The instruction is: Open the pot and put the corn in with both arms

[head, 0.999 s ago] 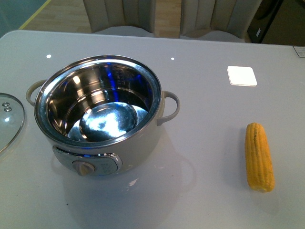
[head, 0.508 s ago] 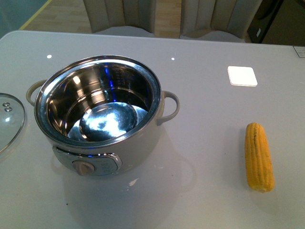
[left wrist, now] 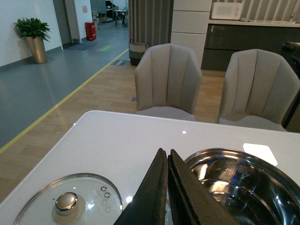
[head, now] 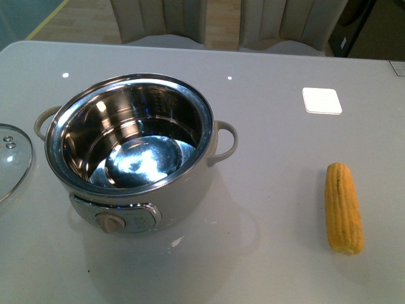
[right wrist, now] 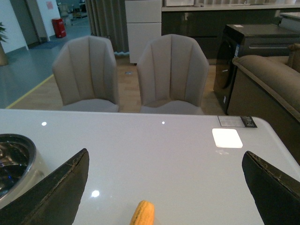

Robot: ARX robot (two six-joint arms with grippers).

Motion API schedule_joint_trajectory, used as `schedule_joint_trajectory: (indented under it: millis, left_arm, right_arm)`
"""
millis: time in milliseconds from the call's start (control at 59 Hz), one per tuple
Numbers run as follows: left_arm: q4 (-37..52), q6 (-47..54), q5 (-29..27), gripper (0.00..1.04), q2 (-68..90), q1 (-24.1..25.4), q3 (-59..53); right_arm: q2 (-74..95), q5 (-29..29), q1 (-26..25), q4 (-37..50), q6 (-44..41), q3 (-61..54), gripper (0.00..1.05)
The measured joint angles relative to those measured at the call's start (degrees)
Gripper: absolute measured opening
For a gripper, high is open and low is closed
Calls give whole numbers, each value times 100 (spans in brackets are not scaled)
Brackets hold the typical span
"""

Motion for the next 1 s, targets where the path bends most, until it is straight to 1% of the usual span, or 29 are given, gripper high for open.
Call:
schedule_joint_trajectory:
  millis: [491,508,559,610,864,881,915,982,999]
  left_arm:
    - [-925,0,2,3,-927,-9,0]
    - [-999,0,2,3,-999,-9,2]
    - [-1657,0,9,3,-1467,-9,2]
    - [-1886,0,4,3,-1770,-9,2]
    - [-1943,0,2,3,-1915,-9,2]
    - [-1943,-11,2,4,-1915,-9,2]
    - [-1943,-9,2,9,-1915,-9,2]
    - [-1943,-9,2,24,-1915,-9,2]
    - [-1943,-9,2,25,-1915,-9,2]
  right_arm:
    - [0,0,0,0,2,0,96]
    - [0,0,0,0,2,0,96]
    - [0,2,0,0,2,0,96]
    - [0,2,-2,0,2,0,96]
    - [0,0,0,0,2,0,96]
    - [0,0,0,0,2,0,96]
    - [0,0,0,0,0,0,96]
    - [0,0,0,0,2,0,96]
    - [0,0,0,0,2,0,96]
